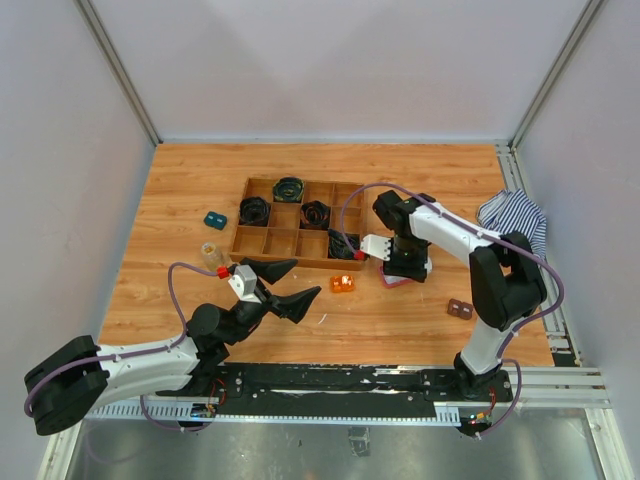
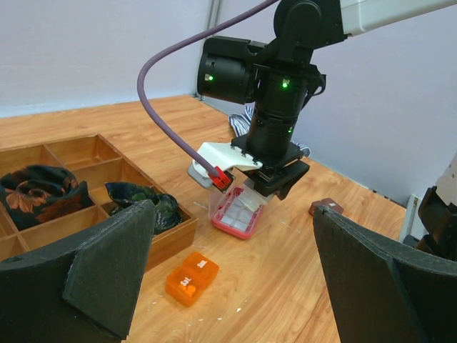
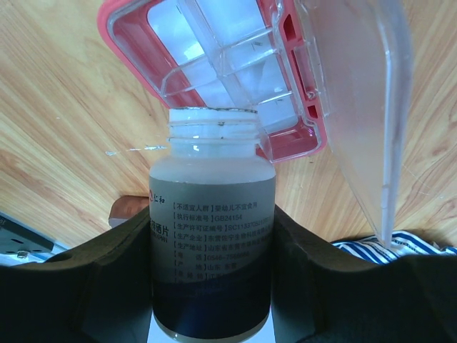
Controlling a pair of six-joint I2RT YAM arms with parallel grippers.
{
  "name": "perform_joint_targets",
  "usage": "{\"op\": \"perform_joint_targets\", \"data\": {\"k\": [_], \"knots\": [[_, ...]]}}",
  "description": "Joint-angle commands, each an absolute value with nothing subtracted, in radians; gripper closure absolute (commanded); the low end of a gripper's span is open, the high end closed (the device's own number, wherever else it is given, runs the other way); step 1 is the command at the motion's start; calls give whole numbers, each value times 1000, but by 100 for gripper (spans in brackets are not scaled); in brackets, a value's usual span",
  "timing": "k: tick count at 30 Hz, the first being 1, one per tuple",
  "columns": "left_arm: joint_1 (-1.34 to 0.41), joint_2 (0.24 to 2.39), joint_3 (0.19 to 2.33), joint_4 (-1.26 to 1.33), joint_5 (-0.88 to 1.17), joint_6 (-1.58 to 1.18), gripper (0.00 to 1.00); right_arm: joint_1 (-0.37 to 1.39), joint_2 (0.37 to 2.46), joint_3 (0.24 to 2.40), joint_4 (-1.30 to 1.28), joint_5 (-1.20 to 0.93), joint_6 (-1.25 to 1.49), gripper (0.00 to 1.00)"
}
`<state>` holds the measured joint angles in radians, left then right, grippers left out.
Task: Sort the pills into containers
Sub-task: Pour the pill from the pill bottle.
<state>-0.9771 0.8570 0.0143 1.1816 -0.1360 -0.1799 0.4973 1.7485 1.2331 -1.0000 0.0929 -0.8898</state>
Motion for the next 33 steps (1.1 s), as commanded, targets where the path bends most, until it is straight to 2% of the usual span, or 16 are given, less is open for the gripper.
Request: {"op": "perform_joint_targets", "data": {"k": [1,22,25,28,30,33], "knots": [[-974,843,0,1231,-131,-158,1,504,1736,1251,-1033,52,-869,99],[-974,840,-5,1239,-131,-158,1,468,1676,1221,-1025,4,-856,100],[-974,843,-3,1238,-130,-158,1,471,1706,1179,-976,104,-858,99],[-973,837,-7,1239,-131,-158,1,470,1682,1195,-990,31,-847,99],[-974,841,-4,1241,-131,-158,1,469,1667,1172,-939,71,-856,99],[-974,843,-2,1238,-128,-158,1,463,1679,1213,-1006,15,-842,99]]}}
